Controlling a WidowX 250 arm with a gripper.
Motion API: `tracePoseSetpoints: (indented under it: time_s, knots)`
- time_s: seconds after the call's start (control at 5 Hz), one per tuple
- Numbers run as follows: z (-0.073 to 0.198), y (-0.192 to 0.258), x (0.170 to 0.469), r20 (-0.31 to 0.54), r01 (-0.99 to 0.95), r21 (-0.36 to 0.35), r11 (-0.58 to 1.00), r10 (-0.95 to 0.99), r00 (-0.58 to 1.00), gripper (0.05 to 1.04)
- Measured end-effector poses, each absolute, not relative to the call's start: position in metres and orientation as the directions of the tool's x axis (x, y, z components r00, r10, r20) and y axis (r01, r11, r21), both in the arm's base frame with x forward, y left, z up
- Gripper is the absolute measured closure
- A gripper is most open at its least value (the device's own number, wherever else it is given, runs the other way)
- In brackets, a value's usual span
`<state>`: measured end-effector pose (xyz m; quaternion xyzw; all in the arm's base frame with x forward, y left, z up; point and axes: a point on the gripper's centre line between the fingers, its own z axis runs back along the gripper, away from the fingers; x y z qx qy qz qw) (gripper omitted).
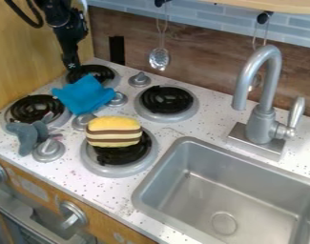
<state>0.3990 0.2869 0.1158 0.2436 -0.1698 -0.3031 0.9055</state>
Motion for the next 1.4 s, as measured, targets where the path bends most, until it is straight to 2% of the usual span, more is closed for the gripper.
tracePoseSetpoints:
  time_s: [0.2,0.4,0.6,0.8,1.0,1.2,1.4]
  knots:
    - [0.097,0.283,0.399,0.151,0.488,0.505,0.712,-0.629,0.762,0.083]
    - [0.087,0.275,0.392,0.163,0.492,0.418,0.764,-0.596,0.787,0.083]
    - [0.098,0.284,0.370,0.030,0.428,0.494,0.757,-0.507,0.861,0.083]
    - [0.147,0.271,0.349,0.115,0.379,0.528,0.760,-0.506,0.855,0.083]
    - [0.152,0.248,0.319,0.166,0.396,0.475,0.786,-0.522,0.836,0.083]
    - [0.149,0.249,0.287,0.178,0.368,0.434,0.823,-0.479,0.860,0.083]
    - [0.142,0.250,0.275,0.126,0.386,0.402,0.831,-0.467,0.875,0.083]
